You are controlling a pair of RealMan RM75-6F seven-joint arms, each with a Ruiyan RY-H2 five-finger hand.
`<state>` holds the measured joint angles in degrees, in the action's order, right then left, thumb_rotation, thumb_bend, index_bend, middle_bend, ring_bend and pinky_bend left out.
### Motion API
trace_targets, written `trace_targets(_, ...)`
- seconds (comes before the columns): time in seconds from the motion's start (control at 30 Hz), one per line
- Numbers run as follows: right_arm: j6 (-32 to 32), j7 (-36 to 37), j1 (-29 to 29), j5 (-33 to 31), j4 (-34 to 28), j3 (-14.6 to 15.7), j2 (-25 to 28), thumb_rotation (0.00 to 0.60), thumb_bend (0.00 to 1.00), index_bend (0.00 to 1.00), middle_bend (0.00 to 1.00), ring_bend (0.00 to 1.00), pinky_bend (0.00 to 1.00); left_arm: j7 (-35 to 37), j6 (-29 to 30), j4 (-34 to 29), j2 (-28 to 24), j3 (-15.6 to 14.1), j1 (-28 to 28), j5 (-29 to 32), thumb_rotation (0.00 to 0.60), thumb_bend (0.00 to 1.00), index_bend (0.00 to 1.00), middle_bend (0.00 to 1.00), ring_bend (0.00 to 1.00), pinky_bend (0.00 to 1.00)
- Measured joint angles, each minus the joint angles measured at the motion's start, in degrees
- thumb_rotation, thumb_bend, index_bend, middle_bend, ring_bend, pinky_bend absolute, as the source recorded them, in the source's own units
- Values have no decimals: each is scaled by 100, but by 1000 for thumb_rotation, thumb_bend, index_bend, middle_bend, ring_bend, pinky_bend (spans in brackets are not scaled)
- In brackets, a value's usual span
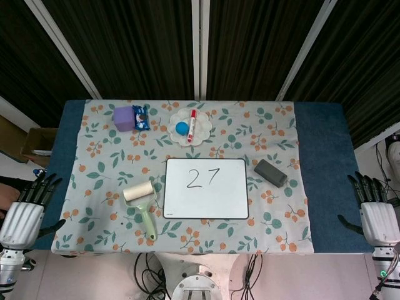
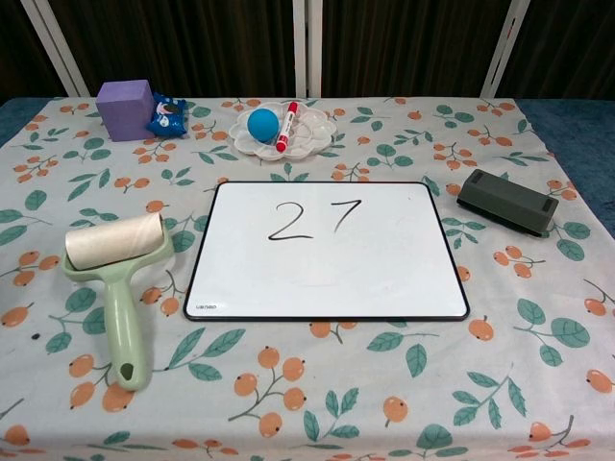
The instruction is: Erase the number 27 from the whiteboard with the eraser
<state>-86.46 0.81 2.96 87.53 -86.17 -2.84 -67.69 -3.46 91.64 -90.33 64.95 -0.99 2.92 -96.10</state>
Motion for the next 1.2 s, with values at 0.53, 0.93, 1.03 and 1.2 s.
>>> trace_targets(0.53, 106, -261, 44, 7, -49, 36, -118, 600, 68, 0, 0, 0, 0, -5, 22, 3, 12, -12, -20, -10, 600, 9, 97, 69, 44, 165)
trace_targets(0.93, 802, -1045, 571, -268, -844, -246, -226, 600, 83, 0, 0, 0, 0, 22, -110, 36, 23, -5, 53, 18, 600, 10, 97, 69, 44, 165)
trace_targets(1.03, 1246, -1431, 859, -674, -1189, -435, -175, 600, 85, 0, 0, 0, 0, 22, -126, 34, 23, -7, 60, 24, 600, 9, 97, 69, 44, 166)
trace_targets(1.2, 1986, -2205, 1425, -1677, -1477, -742, -227, 600, 85, 0, 0, 0, 0, 46, -130, 57, 45, -21, 57, 26, 600, 10, 97, 69, 44, 165)
